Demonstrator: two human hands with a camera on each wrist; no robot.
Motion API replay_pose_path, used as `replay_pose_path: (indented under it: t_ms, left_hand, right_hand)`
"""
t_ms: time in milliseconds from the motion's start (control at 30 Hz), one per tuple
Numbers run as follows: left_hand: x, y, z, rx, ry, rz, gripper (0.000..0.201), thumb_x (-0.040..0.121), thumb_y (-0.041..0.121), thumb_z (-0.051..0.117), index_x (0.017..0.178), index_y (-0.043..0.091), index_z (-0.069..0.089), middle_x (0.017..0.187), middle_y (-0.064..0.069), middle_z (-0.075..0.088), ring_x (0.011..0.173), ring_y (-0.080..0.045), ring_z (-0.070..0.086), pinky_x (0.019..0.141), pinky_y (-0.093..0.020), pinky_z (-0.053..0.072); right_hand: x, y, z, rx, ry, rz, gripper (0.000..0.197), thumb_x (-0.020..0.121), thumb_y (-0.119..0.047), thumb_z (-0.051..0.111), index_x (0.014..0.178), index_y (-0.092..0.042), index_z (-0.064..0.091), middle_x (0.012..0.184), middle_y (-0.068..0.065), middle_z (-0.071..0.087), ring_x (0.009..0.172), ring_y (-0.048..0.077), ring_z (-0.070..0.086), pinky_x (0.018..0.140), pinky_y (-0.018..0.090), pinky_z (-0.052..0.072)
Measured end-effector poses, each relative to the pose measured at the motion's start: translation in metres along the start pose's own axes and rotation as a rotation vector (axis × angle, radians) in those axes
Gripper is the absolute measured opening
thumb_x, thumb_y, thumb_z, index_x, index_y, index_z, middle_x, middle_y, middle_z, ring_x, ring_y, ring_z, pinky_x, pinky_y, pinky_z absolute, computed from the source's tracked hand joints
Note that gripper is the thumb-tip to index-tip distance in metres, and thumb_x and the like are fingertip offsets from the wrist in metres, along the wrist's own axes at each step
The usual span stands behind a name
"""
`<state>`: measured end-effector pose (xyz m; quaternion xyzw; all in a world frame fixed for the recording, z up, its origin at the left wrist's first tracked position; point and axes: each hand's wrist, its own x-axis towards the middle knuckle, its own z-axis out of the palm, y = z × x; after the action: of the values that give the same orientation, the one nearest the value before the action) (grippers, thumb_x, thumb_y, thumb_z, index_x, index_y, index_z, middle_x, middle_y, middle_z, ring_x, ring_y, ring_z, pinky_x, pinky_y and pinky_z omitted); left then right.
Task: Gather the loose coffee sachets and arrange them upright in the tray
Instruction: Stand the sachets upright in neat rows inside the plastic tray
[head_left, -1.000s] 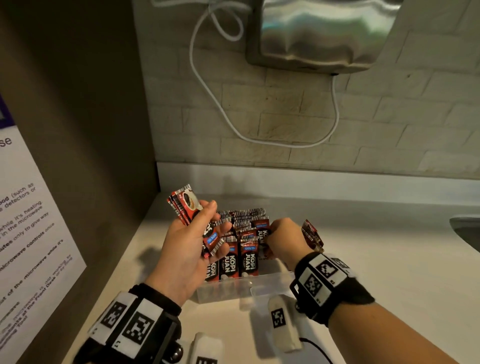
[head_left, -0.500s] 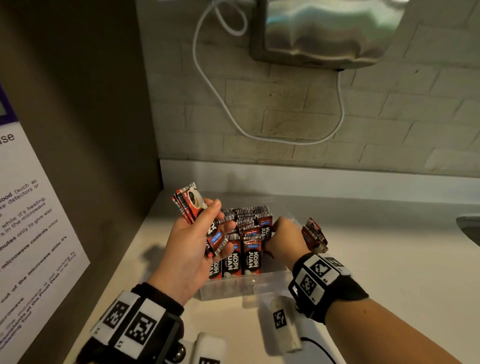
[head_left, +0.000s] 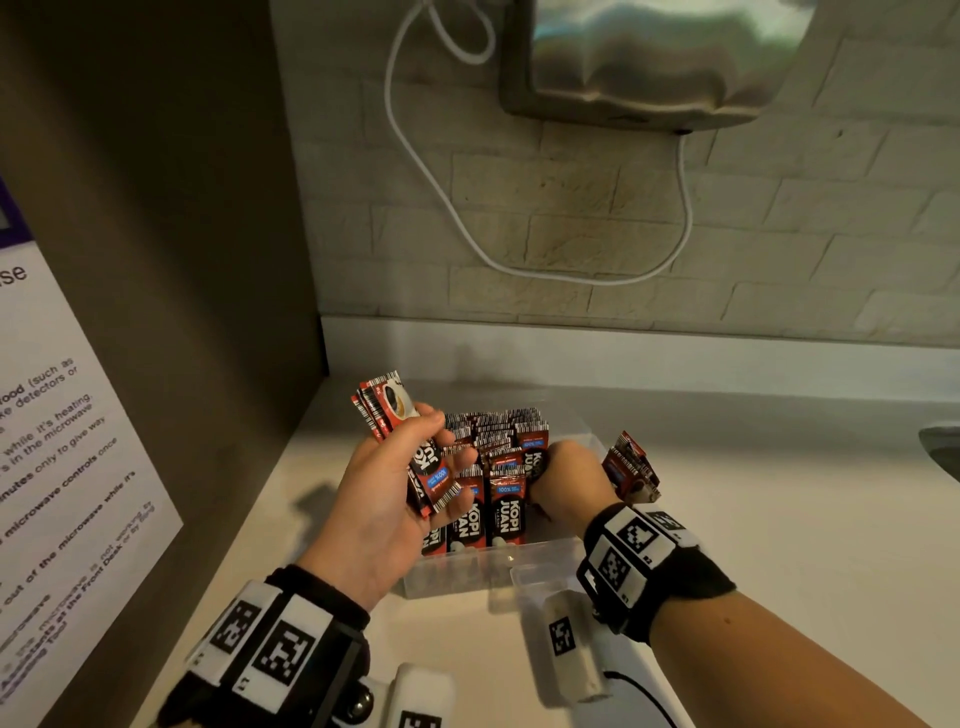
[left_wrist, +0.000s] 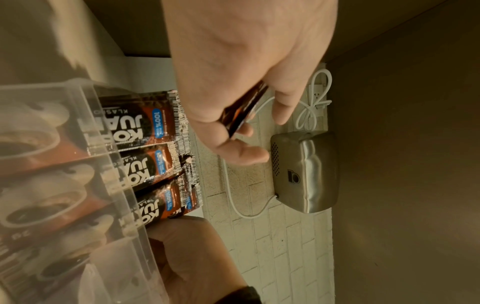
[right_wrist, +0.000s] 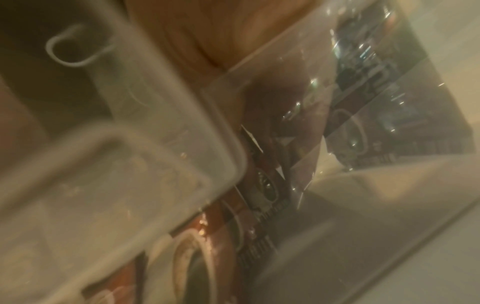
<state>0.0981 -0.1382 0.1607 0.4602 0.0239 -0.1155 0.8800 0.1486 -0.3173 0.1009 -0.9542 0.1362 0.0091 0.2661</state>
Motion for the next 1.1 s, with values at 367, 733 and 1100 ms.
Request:
replay_pose_path:
  t_ms: [367, 733, 1100]
  left_hand:
    - [-0.002, -0.003, 0.000, -0.026, -0.019, -0.062, 0.031, 0.097, 0.007, 0.041, 0.119, 0.016, 0.062, 0.103, -0.014, 0.066, 0.072, -0.021, 0.072, 0.046, -0.032, 0.053]
    - [-0.006, -0.013, 0.009, 0.269, -0.160, -0.023, 0.015, 0.091, 0.005, 0.059, 0.103, 0.012, 0.064, 0.084, -0.010, 0.075, 0.070, -0.025, 0.073, 0.045, -0.030, 0.054]
    - [-0.003, -0.017, 0.010, 0.119, -0.013, 0.069, 0.022, 0.079, -0.004, 0.067, 0.088, 0.014, 0.058, 0.075, -0.006, 0.071, 0.063, -0.013, 0.069, 0.037, -0.019, 0.039]
  right_hand:
    - [-0.010, -0.003, -0.016, 0.022, 0.094, 0.018, 0.035, 0.085, -0.006, 0.065, 0.119, -0.004, 0.056, 0.115, 0.010, 0.064, 0.102, 0.024, 0.061, 0.074, 0.023, 0.044]
    - [-0.075, -0.047, -0.077, 0.813, 0.006, -0.237, 0.027, 0.082, -0.018, 0.073, 0.108, -0.014, 0.063, 0.084, 0.007, 0.061, 0.042, -0.003, 0.047, 0.043, 0.011, 0.034]
    - [-0.080, -0.016, -0.096, 0.971, 0.045, -0.178, 0.017, 0.084, 0.007, 0.060, 0.072, -0.006, 0.059, 0.055, 0.004, 0.055, 0.036, 0.005, 0.029, 0.035, 0.016, 0.023]
